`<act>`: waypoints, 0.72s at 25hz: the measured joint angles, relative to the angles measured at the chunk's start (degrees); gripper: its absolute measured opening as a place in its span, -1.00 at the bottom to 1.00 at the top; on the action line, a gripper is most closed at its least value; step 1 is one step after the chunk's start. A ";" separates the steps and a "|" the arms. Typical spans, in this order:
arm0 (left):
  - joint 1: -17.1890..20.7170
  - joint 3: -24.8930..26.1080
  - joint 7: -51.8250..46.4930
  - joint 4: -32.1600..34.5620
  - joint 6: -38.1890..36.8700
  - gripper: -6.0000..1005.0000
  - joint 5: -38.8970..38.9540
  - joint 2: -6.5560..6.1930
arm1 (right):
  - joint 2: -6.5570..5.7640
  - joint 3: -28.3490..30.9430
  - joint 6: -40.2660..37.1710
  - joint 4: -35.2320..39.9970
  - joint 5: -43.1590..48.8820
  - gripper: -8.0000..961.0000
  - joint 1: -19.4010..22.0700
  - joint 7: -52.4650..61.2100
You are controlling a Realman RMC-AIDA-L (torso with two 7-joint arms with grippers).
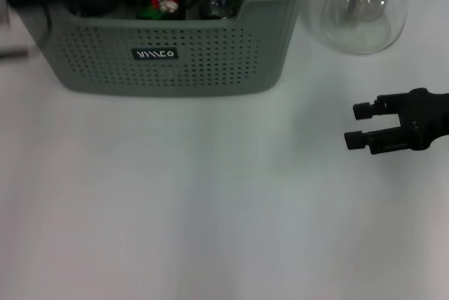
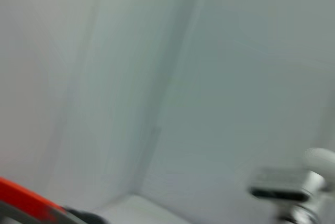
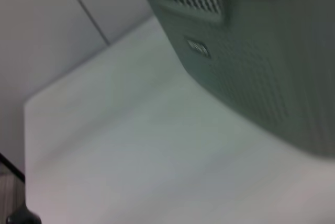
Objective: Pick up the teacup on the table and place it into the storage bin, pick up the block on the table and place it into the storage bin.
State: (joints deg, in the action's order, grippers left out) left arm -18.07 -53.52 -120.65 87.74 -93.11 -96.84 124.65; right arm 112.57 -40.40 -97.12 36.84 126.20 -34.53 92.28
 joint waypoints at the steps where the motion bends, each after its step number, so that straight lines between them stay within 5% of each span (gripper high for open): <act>1: 1.04 0.06 3.03 -3.90 -2.53 0.69 2.10 0.11 | 0.08 0.50 -0.48 -0.16 -0.82 0.72 0.19 -1.71; 4: 1.42 1.85 9.83 -16.49 -6.08 0.70 2.49 -0.22 | 0.67 0.97 -1.40 -0.53 -3.19 0.72 0.46 -6.56; 9: 0.37 5.25 25.38 -33.61 -6.54 0.70 -3.26 -1.11 | 3.60 0.32 0.05 -0.63 -3.65 0.72 -0.69 -11.68; 18: -1.72 9.96 38.45 -43.47 -1.18 0.69 -13.42 -3.33 | 7.38 -4.72 9.47 -3.31 -3.61 0.72 -5.05 -14.45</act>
State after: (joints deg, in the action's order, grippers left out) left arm -19.79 -43.56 -82.20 44.27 -94.28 -110.26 121.32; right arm 119.94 -45.12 -87.65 33.54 122.59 -39.57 77.83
